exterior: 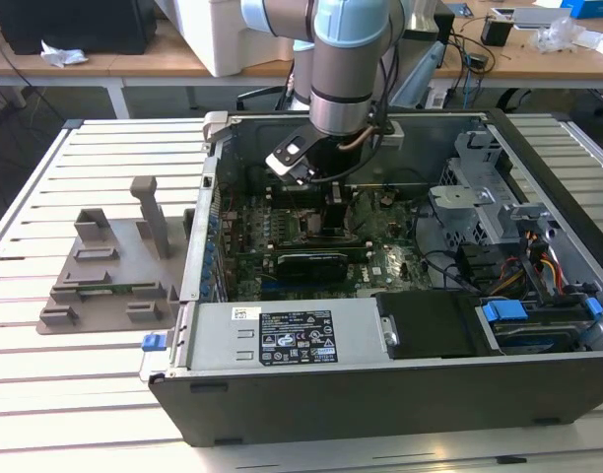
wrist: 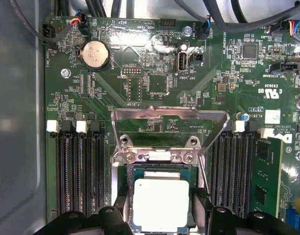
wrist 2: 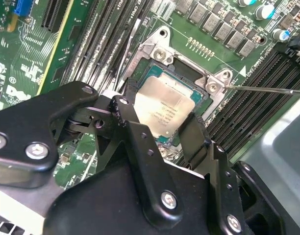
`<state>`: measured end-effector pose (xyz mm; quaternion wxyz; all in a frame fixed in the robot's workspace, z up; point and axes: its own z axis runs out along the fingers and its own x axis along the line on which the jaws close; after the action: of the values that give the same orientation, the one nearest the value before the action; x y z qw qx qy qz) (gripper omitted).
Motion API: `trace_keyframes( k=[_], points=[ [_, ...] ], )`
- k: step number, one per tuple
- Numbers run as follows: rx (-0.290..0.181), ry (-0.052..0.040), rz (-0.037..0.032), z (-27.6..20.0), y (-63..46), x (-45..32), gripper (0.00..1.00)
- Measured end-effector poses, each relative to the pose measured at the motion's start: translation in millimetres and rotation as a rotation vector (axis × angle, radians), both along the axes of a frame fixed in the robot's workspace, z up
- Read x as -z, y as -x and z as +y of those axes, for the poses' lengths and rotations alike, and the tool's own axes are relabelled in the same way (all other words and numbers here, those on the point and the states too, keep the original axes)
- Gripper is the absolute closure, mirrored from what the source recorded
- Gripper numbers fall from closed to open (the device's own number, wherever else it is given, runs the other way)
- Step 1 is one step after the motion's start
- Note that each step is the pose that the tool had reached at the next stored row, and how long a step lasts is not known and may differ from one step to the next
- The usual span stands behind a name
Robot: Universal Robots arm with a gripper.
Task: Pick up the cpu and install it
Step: 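Place the cpu into insertion slot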
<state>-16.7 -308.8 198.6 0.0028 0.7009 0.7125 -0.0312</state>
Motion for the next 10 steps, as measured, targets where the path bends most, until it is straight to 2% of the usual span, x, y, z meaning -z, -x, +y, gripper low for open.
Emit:
trace_keyframes(
  k=[10],
  points=[
    [-0.032,-0.0001,0.0006,3.5,-7.5,0.0,0.38]
  ],
)
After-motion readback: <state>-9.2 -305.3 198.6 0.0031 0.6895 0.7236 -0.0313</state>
